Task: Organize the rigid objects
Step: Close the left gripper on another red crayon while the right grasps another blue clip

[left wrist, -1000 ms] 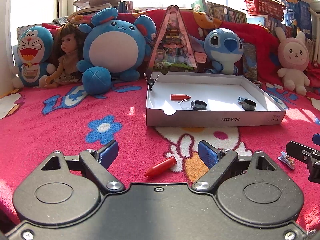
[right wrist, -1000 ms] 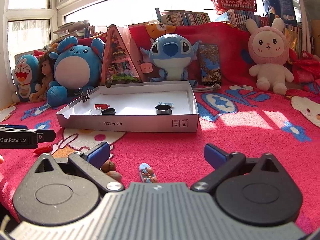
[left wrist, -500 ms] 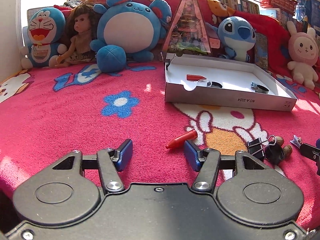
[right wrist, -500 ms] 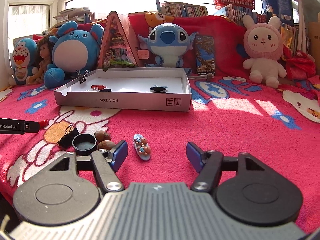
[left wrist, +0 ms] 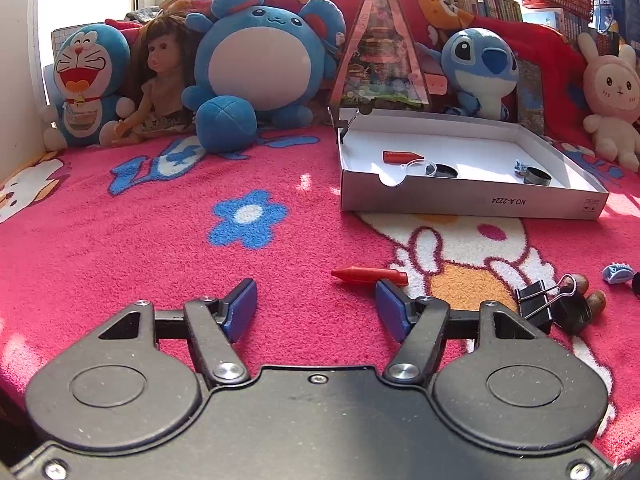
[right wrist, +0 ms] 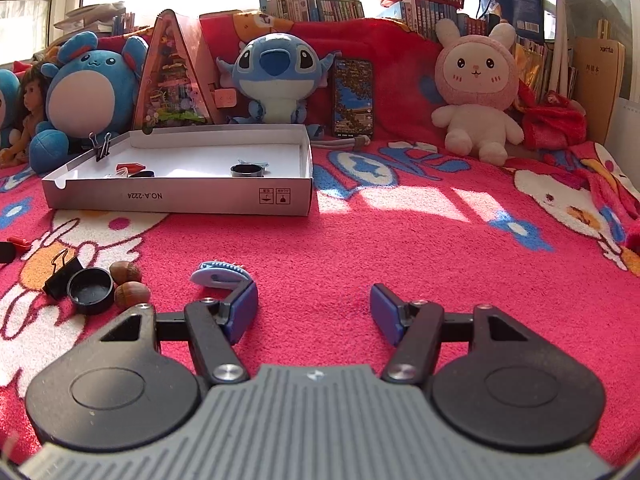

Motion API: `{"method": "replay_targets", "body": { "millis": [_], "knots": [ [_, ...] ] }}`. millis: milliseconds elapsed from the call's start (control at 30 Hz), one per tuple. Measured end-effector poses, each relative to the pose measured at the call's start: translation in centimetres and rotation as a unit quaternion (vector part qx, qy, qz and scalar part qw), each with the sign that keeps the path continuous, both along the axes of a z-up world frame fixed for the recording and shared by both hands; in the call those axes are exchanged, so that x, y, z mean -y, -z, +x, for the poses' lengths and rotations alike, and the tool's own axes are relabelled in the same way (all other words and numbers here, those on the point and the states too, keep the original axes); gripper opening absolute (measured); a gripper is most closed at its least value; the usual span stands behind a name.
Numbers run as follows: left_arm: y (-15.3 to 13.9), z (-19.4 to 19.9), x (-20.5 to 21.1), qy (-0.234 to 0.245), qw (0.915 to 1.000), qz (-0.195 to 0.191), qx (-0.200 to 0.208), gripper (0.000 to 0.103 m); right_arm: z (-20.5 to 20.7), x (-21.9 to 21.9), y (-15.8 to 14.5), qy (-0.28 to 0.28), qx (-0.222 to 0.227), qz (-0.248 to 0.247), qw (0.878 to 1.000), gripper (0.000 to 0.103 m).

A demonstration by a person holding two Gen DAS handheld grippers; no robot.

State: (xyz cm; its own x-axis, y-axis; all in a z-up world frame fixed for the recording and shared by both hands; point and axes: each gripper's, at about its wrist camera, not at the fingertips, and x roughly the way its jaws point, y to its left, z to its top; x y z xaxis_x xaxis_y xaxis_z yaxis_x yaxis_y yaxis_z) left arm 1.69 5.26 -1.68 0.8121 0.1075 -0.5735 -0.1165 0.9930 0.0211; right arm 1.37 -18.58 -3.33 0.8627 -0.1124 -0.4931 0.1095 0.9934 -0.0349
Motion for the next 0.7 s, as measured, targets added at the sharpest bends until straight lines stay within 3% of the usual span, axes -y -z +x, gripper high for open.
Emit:
{"method": "replay_targets", "body": {
  "millis": [200,433,533,700],
  "knots": [
    [0.1,0.1,1.7,0.025,0.9997,0.005,0.003,0.074,-0.9,-0.6,-0.1,-0.005,0.023,0.045,0.999,0.074],
    [0.1,0.6,2.5,0.038,0.9993,0.002,0.008,0.073,-0.7,-2.7,0.2,-0.012,0.03,0.06,0.998,0.075],
    [0.1,0.6,2.6,0.042,0.9991,0.0,0.009,0.068,-0.5,-3.3,0.5,-0.001,0.029,0.071,0.997,0.076],
    [0.0,0.6,2.4,0.046,0.9988,-0.016,0.009,0.048,-0.4,-4.6,0.5,0.027,0.041,0.056,0.997,0.078]
  ]
}}
